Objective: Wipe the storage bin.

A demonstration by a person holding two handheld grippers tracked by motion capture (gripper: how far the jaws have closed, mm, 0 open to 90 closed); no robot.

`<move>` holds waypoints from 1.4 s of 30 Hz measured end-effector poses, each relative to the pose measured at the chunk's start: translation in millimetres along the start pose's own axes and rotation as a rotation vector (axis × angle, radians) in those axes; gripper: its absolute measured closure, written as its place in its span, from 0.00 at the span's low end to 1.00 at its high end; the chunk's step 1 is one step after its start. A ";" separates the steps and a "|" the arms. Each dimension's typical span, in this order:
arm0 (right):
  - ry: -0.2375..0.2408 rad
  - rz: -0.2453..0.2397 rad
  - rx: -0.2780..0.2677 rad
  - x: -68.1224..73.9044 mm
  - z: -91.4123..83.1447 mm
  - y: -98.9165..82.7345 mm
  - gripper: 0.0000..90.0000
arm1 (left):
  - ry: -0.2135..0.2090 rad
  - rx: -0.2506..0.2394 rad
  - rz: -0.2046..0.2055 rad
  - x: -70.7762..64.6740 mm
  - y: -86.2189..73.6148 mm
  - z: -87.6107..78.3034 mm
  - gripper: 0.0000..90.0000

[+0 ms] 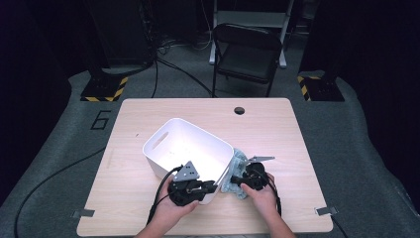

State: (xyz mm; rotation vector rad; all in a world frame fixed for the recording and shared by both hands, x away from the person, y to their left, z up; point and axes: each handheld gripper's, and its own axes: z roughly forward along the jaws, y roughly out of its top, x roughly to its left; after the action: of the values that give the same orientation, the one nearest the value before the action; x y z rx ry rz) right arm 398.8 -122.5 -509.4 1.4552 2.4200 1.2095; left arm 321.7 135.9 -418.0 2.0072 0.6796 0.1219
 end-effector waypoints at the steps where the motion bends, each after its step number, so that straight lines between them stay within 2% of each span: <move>1: -0.001 0.009 -0.001 0.2 -2.4 0.5 0.70 | -0.005 0.004 0.002 0.0 0.1 -0.3 0.89; 10: 0.011 0.022 -0.075 1.8 -17.6 6.3 0.70 | -0.014 0.000 -0.002 0.3 -0.5 -0.3 0.89; 18: 0.043 0.019 -0.204 11.4 -43.9 17.4 0.70 | -0.020 -0.001 -0.003 1.0 -0.9 -0.1 0.88; 21: 0.048 -0.005 -0.255 15.3 -54.1 21.9 0.70 | -0.020 -0.006 -0.005 0.6 -1.1 0.5 0.88; 26: 0.072 -0.019 -0.271 20.3 -64.8 26.6 0.69 | -0.026 -0.004 -0.011 0.5 -1.2 0.6 0.88; 34: 0.102 -0.003 -0.264 26.1 -70.9 26.1 0.69 | -0.026 -0.008 -0.019 0.5 -1.5 1.2 0.87; 39: 0.098 -0.036 -0.253 32.4 -70.9 23.9 0.69 | -0.025 -0.008 -0.021 0.5 -1.5 1.3 0.87; 42: 0.070 -0.077 -0.250 41.3 -72.2 21.6 0.69 | -0.025 -0.009 -0.021 0.7 -1.5 1.3 0.87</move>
State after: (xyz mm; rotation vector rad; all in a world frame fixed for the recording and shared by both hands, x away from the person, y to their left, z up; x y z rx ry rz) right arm 360.8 -127.6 -432.6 1.2579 2.2430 1.5046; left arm 322.1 135.8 -420.0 1.9895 0.6829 0.0873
